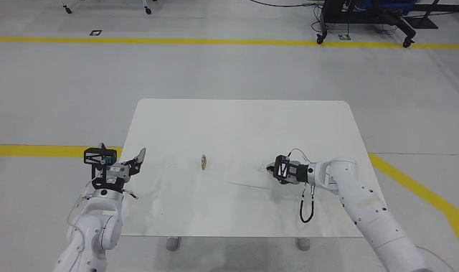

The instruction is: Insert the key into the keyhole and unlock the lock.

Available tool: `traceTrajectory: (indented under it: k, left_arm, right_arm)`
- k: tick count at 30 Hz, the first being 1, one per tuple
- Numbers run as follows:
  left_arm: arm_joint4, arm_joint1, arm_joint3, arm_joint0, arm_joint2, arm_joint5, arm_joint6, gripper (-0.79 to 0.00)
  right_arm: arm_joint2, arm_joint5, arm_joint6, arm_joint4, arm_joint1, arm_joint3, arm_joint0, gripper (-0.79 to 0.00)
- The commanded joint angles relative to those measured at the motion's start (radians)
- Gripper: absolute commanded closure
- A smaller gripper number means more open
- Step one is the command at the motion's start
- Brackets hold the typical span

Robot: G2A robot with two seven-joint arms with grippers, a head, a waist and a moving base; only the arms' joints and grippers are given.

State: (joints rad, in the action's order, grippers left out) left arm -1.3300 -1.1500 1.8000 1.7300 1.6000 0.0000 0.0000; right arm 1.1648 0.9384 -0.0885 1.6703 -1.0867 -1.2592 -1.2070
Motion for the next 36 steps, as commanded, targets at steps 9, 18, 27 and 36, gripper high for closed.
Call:
traceTrajectory:
  k: [9, 18, 27, 36]
  left_arm:
    - [0.000, 0.000, 0.000, 0.000, 0.000, 0.000, 0.000, -0.785]
    - [0.000, 0.000, 0.000, 0.000, 0.000, 0.000, 0.000, -0.785]
    - [0.000, 0.000, 0.000, 0.000, 0.000, 0.000, 0.000, -0.785]
    - [-0.090, 0.003, 0.007, 0.013, 0.018, 0.029, 0.041, -0.785]
  right_arm:
    - [0.003, -0.002, 0.003, -0.007, 0.001, 0.000, -0.001, 0.000]
    - [0.030, -0.022, -0.197, -0.130, 0.002, -0.014, -0.035, 0.000]
    - [0.054, 0.030, -0.361, -0.453, -0.010, 0.002, -0.044, 0.000]
    - [0.054, 0.029, -0.354, -0.452, -0.010, 0.000, -0.042, 0.000]
